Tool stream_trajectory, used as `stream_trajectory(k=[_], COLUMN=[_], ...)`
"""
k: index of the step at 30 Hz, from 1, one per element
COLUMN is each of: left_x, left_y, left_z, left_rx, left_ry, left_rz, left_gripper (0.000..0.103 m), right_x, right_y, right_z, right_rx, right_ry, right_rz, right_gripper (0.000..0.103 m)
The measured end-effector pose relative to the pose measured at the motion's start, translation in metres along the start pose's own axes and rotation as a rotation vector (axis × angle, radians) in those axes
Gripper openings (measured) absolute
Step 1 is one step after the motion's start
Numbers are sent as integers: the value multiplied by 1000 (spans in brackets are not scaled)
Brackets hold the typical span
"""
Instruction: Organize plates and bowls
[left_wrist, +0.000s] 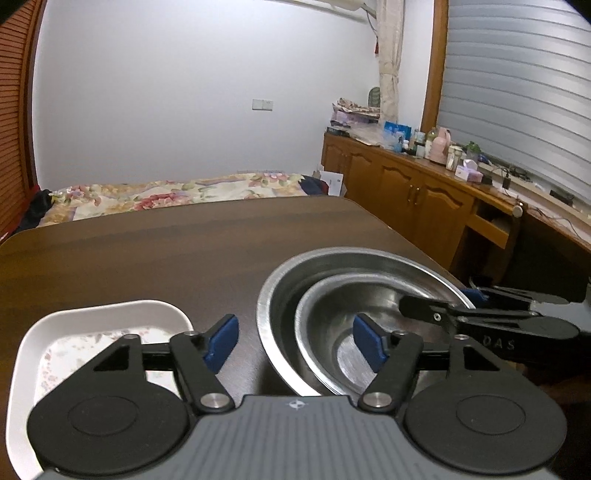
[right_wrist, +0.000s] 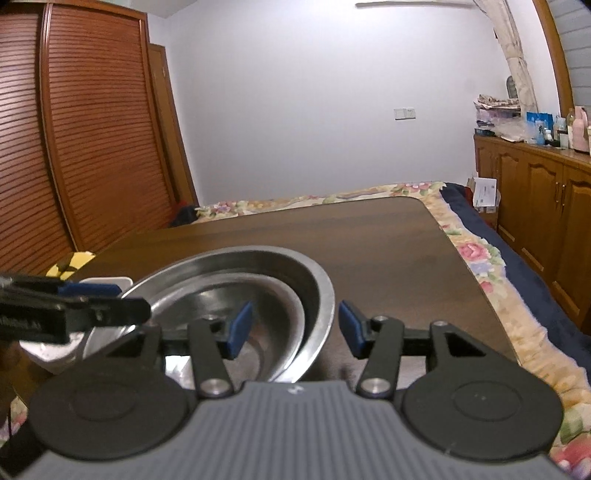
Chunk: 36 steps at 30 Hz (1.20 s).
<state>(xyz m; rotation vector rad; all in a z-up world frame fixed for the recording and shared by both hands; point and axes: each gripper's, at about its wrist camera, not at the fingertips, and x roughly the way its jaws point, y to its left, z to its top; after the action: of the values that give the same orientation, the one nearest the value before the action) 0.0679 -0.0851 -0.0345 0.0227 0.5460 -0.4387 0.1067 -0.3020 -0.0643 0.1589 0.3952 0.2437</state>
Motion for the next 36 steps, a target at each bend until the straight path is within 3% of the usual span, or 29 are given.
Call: stream_trajectory(k=[11, 22, 36], left_x=[6, 9, 12], left_y=[-2, -3, 0], left_z=[-6, -6, -4], left_rx=[-14, -27, -37], left_ry=[31, 42, 50], left_rz=[15, 14, 18], left_gripper=[47, 38, 34], right_x=[1, 2, 4], right_y=[9, 10, 7], right_z=[-5, -6, -7], right_rx=[10, 29, 72], right_ry=[-5, 7, 16], right_rz=[-19, -14, -3], right_gripper=[53, 53, 31])
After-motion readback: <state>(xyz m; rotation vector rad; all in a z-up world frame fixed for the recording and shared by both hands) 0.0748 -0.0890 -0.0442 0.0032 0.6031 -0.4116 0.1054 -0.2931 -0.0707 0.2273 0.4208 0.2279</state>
